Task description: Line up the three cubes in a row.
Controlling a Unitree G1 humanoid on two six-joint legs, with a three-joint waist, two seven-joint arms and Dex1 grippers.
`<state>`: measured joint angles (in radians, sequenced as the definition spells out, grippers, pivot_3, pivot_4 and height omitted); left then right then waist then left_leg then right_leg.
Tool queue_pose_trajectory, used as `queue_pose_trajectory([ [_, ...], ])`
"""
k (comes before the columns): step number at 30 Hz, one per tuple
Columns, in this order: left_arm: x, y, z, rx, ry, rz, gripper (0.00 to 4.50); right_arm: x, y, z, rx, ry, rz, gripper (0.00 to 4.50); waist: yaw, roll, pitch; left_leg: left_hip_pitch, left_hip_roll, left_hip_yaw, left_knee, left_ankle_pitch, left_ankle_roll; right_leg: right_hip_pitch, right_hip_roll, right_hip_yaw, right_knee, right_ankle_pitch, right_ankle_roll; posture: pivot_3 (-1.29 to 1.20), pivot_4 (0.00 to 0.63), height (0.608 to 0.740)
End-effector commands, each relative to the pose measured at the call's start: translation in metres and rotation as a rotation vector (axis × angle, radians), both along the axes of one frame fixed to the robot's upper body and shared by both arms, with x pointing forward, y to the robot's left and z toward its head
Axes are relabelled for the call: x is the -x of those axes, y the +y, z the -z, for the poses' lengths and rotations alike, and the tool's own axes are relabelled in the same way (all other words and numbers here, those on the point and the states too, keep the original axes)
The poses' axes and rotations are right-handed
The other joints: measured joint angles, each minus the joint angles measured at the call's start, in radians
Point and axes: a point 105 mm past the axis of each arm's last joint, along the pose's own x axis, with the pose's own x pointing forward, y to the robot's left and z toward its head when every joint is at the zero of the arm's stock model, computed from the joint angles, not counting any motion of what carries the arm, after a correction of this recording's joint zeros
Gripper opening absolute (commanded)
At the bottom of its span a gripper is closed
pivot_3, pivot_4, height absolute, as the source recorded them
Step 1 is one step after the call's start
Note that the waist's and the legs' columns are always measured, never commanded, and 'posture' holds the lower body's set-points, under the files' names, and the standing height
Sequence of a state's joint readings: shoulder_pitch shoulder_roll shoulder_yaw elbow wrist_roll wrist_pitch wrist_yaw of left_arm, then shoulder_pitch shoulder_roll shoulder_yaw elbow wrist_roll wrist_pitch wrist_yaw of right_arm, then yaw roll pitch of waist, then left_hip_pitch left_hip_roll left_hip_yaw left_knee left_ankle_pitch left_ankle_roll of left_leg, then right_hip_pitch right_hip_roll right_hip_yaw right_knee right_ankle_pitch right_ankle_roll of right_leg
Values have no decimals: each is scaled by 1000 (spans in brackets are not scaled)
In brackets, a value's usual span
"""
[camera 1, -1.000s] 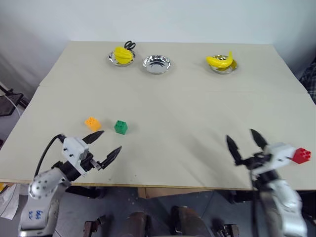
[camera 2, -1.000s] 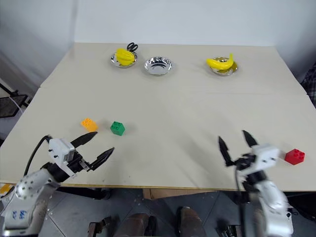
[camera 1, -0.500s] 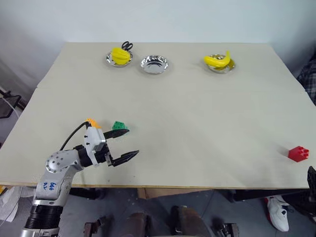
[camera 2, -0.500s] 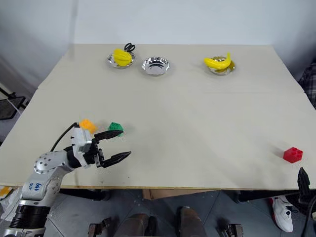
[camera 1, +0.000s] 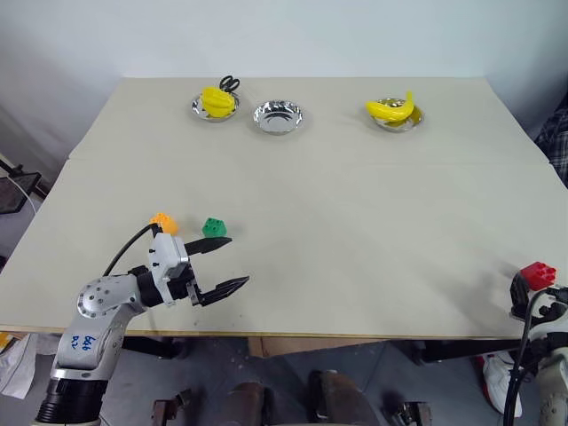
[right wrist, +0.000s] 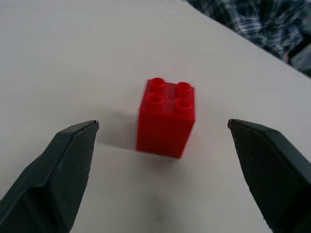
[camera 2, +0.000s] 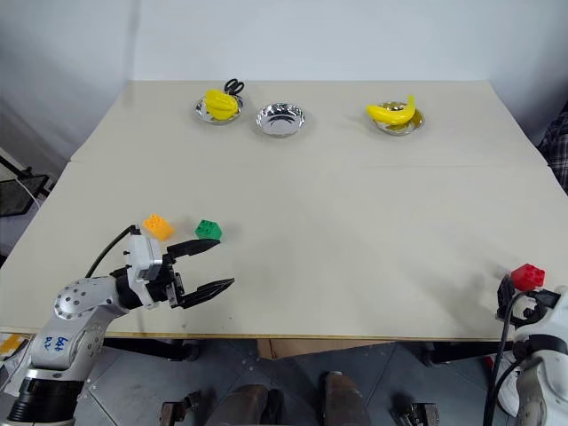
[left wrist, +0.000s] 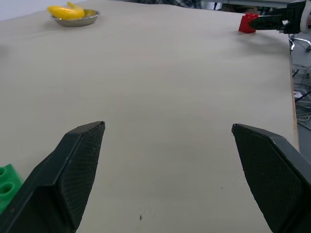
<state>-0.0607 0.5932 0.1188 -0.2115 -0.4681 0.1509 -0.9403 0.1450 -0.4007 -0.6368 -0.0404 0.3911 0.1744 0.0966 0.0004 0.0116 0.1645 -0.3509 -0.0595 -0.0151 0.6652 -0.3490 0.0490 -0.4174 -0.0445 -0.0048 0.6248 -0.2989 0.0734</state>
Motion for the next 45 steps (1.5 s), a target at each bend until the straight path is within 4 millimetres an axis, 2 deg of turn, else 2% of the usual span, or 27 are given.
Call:
queue_pose_trajectory([
  [1, 4, 1, -12, 8, -53, -9, 4438, -6, -9, -15, 35, -13, 56, 4500, 0, 0, 0, 0, 0, 0, 0, 0, 0, 0, 0, 0, 0, 0, 0, 0, 150, 740],
  [5, 4, 2, -13, 9, -56, -20, 4438, -19, -7, -14, 9, 7, 65, 4500, 0, 0, 0, 0, 0, 0, 0, 1, -1, -1, 0, 0, 2, 0, 0, 0, 150, 740],
  [10, 3, 4, -15, 9, -66, -31, 4438, -29, -4, -3, -93, 52, 68, 4500, 0, 0, 0, 0, 0, 0, 0, 1, -1, -1, 0, 0, 1, 0, 0, 0, 150, 740],
  [13, 2, 5, -16, 8, -74, -38, 4500, -29, -5, -2, -101, 59, 79, 3924, 0, 0, 0, 0, 0, 0, 0, 0, 0, -1, 0, 0, 1, 0, 0, 0, 150, 740],
  [17, 2, 6, -17, 9, -81, -47, 4500, -33, -1, -4, -99, 50, 71, 2645, -1, 0, 0, 0, 0, 0, 0, 0, -1, -1, 0, 0, 1, 0, 0, 0, 150, 740],
  [18, 2, 6, -17, 10, -82, -50, 4500, -35, 1, -5, -99, 41, 61, 2191, -1, 0, 0, 0, 0, 0, 0, 1, -1, -1, 0, 0, 2, 0, 0, 0, 150, 740],
  [20, 2, 5, -16, 10, -83, -53, 4500, -38, 3, -5, -95, 41, 48, 1681, -1, 0, 0, 0, 0, 0, 0, 1, -1, -1, 0, 0, 2, 0, 0, 0, 150, 740],
  [21, 2, 5, -16, 12, -84, -55, 4500, -39, 4, -6, -94, 36, 44, 1504, -1, 0, 0, 0, 0, 0, 0, 1, -1, -1, 0, 0, 2, 0, 0, 0, 150, 740],
  [25, 3, 5, -16, 14, -85, -64, 4500, -46, 9, -9, -85, 20, -26, 1528, -1, 0, 0, 0, 0, 0, 0, 1, -1, -1, 0, 0, 2, 0, 0, 0, 150, 740],
  [27, 5, 7, -16, 14, -86, -75, 4500, -57, 22, -18, -78, -17, -162, 1528, -2, 0, 0, -1, 0, 0, 0, 0, -1, -1, 0, 0, 2, 0, 0, 0, 150, 740],
  [30, 8, 12, -16, 16, -81, -98, 4500, -81, 72, -45, -7, -87, -589, 1528, -7, 0, 0, 0, 0, 1, 0, 0, 0, -1, 0, 0, 1, 0, 0, 0, 150, 740],
  [33, 11, 16, -13, 7, -69, -110, 4500, -88, 107, -56, 132, -72, -920, 1528, -10, 0, 0, 0, 0, 2, 0, 0, 0, -1, 1, 1, 2, 0, 0, 0, 150, 740],
  [36, 14, 23, -9, -6, -56, -136, 4500, -96, 126, -55, 235, 19, -1185, 1528, -6, 0, 1, 0, 0, 1, 0, 0, 0, -1, 1, 0, 1, 0, 0, 0, 150, 740],
  [39, 19, 26, -7, -10, -54, -157, 4500, -91, 154, -62, 318, 16, -1572, 1528, -5, -1, 2, 0, 0, 1, 1, 0, 0, -1, 1, 0, 0, 0, 0, 0, 150, 740],
  [45, 26, 25, -9, 0, -62, -189, 4500, -105, 176, -45, 379, 182, -1820, 1528, 1, -2, 2, -1, 0, -1, 1, 0, 0, -1, 0, -2, -1, 0, 0, 0, 150, 740],
])
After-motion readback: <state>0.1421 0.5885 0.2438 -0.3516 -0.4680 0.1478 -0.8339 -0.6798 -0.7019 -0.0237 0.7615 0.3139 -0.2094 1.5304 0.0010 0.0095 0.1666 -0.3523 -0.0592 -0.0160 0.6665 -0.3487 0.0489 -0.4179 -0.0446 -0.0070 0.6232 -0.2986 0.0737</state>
